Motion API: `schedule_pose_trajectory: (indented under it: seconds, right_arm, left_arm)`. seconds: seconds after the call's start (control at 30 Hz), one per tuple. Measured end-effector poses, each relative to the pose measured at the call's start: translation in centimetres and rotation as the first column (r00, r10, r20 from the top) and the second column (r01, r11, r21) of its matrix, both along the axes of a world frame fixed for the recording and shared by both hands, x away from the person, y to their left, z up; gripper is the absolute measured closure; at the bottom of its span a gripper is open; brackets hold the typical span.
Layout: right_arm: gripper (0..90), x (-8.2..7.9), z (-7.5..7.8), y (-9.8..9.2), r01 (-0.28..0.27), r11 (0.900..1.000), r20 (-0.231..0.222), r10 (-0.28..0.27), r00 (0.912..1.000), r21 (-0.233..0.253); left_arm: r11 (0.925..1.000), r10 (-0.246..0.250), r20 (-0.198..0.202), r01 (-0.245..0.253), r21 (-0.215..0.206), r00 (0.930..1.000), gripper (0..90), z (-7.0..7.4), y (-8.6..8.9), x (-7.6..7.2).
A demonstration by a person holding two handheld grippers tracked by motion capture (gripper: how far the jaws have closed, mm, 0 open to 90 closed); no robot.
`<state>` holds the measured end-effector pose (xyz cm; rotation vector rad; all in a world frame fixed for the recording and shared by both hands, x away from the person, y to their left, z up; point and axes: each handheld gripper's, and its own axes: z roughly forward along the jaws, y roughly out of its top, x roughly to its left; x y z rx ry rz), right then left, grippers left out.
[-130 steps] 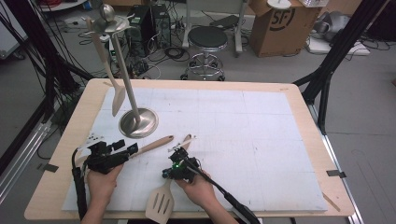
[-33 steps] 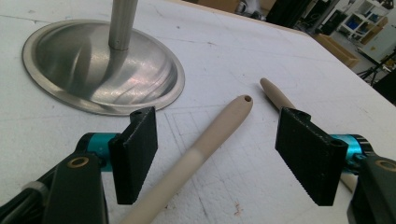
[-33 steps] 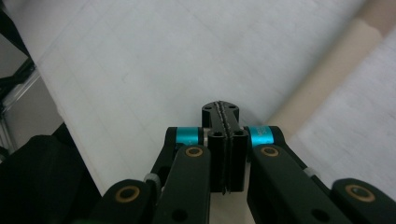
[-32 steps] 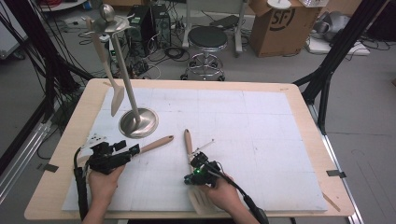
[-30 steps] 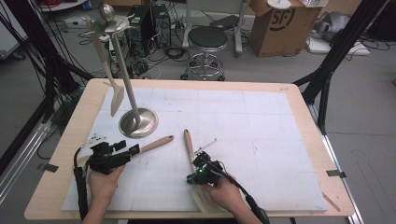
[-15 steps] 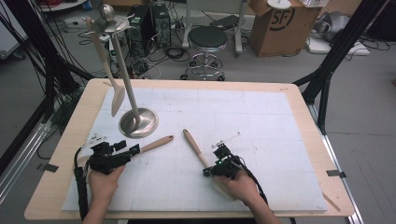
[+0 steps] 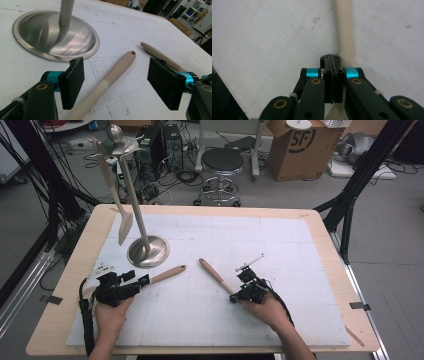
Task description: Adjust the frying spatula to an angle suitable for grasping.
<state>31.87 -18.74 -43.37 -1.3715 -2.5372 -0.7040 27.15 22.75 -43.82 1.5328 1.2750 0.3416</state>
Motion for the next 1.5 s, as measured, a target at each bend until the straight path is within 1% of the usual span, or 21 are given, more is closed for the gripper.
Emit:
schedule_pose_trajectory:
  seconds: [0.1,0.13,0.17,0.2,0.23,0.33,0.37,0.43,0.5,0.53,0.57,0.67,0.83,0.9,0.97,1.03,1.13,1.3,1.43,1.47,1.5]
  right_arm:
    - [90.0,0.1,0.1,-0.3,0.001,1.0,0.003,-0.001,1.0,0.015]
    - [90.0,0.1,0.3,-0.3,-0.003,0.999,0.003,0.002,1.0,0.039]
    - [90.0,0.2,0.4,-0.4,-0.007,0.997,0.0,0.007,1.0,0.076]
    - [90.0,0.2,0.6,-0.5,0.002,0.994,-0.006,-0.001,1.0,0.109]
    - [90.0,0.2,0.8,-0.6,0.006,0.991,-0.002,-0.006,1.0,0.13]
    - [89.9,0.5,1.1,-1.0,0.034,0.991,0.014,-0.037,0.9992,0.133]
    - [89.6,0.6,1.1,-1.1,0.038,0.989,0.017,-0.041,0.999,0.144]
    - [83.5,0.8,1.2,-1.4,0.062,0.982,0.03,-0.068,0.9972,0.178]
    - [80.3,0.9,1.3,-1.6,0.076,0.978,0.033,-0.084,0.9959,0.194]
    - [77.9,1.0,1.2,-1.6,0.073,0.976,0.042,-0.083,0.9956,0.203]
    - [75.8,1.0,1.2,-1.5,0.082,0.976,0.033,-0.091,0.9953,0.201]
    - [75.1,1.1,1.1,-1.5,0.087,0.978,0.045,-0.097,0.9943,0.189]
    - [74.3,1.2,0.7,-1.6,0.102,0.977,0.041,-0.111,0.9929,0.185]
    - [72.9,1.2,0.5,-1.7,0.113,0.977,0.024,-0.119,0.9926,0.183]
    - [72.3,1.3,0.3,-1.9,0.116,0.975,0.026,-0.123,0.992,0.187]
    - [70.6,1.3,0.2,-1.9,0.122,0.975,0.012,-0.127,0.9918,0.188]
    - [69.1,1.4,0.2,-1.9,0.126,0.973,0.014,-0.131,0.9913,0.193]
    - [66.9,1.5,0.1,-2.0,0.12,0.975,0.021,-0.126,0.9919,0.186]
    - [65.5,1.6,0.1,-1.8,0.129,0.973,0.009,-0.133,0.991,0.191]
    - [65.4,1.6,0.0,-1.8,0.126,0.974,0.005,-0.129,0.9916,0.188]
    - [65.1,1.7,-0.1,-1.8,0.122,0.974,0.013,-0.127,0.9918,0.188]
  left_arm:
    - [1.0,0.002,0.0,-0.002,0.0,1.0,30.2,0.0,0.0,0.0]
    - [1.0,0.0,-0.002,0.0,0.0,1.0,30.2,0.0,-0.1,0.0]
    - [1.0,-0.001,-0.003,0.001,0.001,1.0,30.2,0.0,-0.1,0.0]
    - [1.0,-0.002,-0.002,0.002,0.001,1.0,30.2,0.0,-0.1,0.0]
    - [1.0,-0.001,-0.001,0.001,-0.001,1.0,30.2,0.0,-0.1,0.0]
    - [1.0,-0.001,0.0,0.001,0.001,1.0,30.2,0.0,-0.1,0.0]
    - [1.0,-0.001,0.0,0.001,0.0,1.0,30.2,0.0,-0.1,0.0]
    - [1.0,-0.001,-0.001,0.001,0.0,1.0,30.2,0.0,-0.1,0.0]
    - [1.0,-0.005,-0.001,0.005,0.003,1.0,30.2,-0.1,-0.1,0.1]
    - [1.0,-0.005,-0.002,0.005,0.004,1.0,30.2,0.0,-0.1,0.1]
    - [1.0,-0.004,-0.002,0.004,0.002,1.0,30.2,-0.1,-0.2,0.1]
    - [1.0,-0.002,-0.002,0.002,0.001,1.0,30.2,-0.1,-0.2,0.1]
    - [1.0,-0.002,-0.004,0.003,0.0,1.0,30.2,-0.1,-0.2,0.1]
    - [1.0,-0.007,-0.001,0.007,0.002,1.0,30.2,-0.1,-0.2,0.2]
    - [1.0,-0.006,-0.001,0.006,0.001,1.0,30.2,-0.1,-0.3,0.2]
    - [1.0,-0.007,-0.001,0.007,0.004,1.0,30.2,-0.1,-0.3,0.2]
    - [1.0,-0.005,-0.003,0.005,0.001,1.0,30.2,-0.1,-0.3,0.3]
    - [1.0,-0.007,-0.003,0.007,-0.003,1.0,30.3,-0.1,-0.4,0.4]
    - [0.9999,-0.013,-0.002,0.013,-0.006,0.9999,30.3,-0.1,-0.6,0.5]
    - [0.9999,-0.014,-0.001,0.014,-0.004,0.9999,30.3,-0.1,-0.6,0.5]
    - [0.9999,-0.017,-0.003,0.017,-0.003,0.9998,30.3,-0.1,-0.7,0.5]
